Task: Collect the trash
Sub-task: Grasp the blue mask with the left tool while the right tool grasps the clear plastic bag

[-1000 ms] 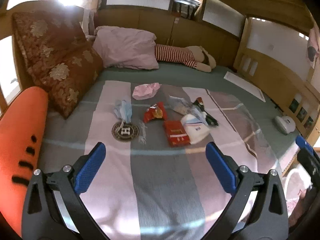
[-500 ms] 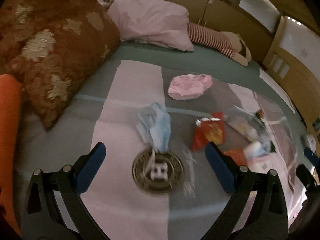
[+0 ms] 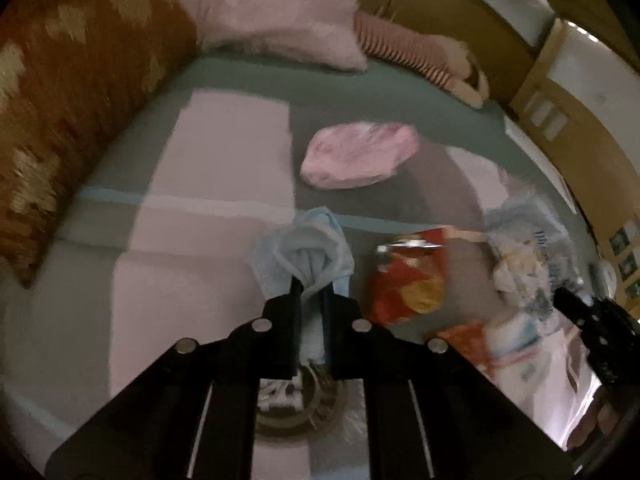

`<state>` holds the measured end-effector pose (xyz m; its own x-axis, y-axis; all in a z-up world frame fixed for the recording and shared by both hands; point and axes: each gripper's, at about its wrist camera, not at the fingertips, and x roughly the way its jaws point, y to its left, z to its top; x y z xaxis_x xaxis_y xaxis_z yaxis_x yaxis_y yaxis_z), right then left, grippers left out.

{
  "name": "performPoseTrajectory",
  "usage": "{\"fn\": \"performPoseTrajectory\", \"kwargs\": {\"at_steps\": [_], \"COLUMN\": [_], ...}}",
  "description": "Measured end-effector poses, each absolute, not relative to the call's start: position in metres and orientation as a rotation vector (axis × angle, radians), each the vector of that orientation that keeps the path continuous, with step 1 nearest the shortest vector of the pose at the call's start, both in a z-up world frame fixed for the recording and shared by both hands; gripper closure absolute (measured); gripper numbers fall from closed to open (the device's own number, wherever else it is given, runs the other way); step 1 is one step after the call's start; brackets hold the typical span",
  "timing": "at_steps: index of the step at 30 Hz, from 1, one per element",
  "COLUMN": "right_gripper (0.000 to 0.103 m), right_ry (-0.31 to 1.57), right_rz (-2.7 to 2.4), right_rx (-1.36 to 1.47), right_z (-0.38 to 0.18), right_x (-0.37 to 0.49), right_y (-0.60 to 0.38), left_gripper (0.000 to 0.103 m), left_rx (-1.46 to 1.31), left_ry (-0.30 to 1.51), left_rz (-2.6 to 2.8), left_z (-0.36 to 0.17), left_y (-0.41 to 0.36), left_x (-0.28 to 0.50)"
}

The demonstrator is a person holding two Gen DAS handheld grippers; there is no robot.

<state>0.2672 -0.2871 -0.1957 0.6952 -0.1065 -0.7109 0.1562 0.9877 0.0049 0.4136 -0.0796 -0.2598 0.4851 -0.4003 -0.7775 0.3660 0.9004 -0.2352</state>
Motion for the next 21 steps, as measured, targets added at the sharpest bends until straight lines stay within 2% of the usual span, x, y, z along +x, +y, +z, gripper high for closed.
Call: {"fn": "performPoseTrajectory", "kwargs": {"at_steps": [6, 10, 15, 21], "right_gripper": [0.081, 0.081, 0.081, 0.081], "right_ry": [0.566, 0.538, 0.538, 0.527], "right_rz": [-0.152, -0.147, -0.14, -0.11], "right_rx": [0.253, 0.33, 0.316, 0.273], "right_z": [-0.135, -0.13, -0.128, -0.121], "right_x": [0.145, 0.081, 0.037, 0.01], "right_y": [-0.299, -0.299, -0.277, -0.246], "left_gripper": [0.093, 0.092, 0.092, 0.092], "left_rx": [-0.009, -0.012, 0.02, 0.001], "left_ry": [0.84, 0.775, 0.717, 0.749], "left_rz": [-0.576, -0.573, -0.552, -0.57], "left_z": [-0.18, -0.145, -0.136, -0.156], "left_y": [-0.073, -0.055, -0.044, -0.036], "left_x": [0.31, 0.225, 0.145, 0.108]}}
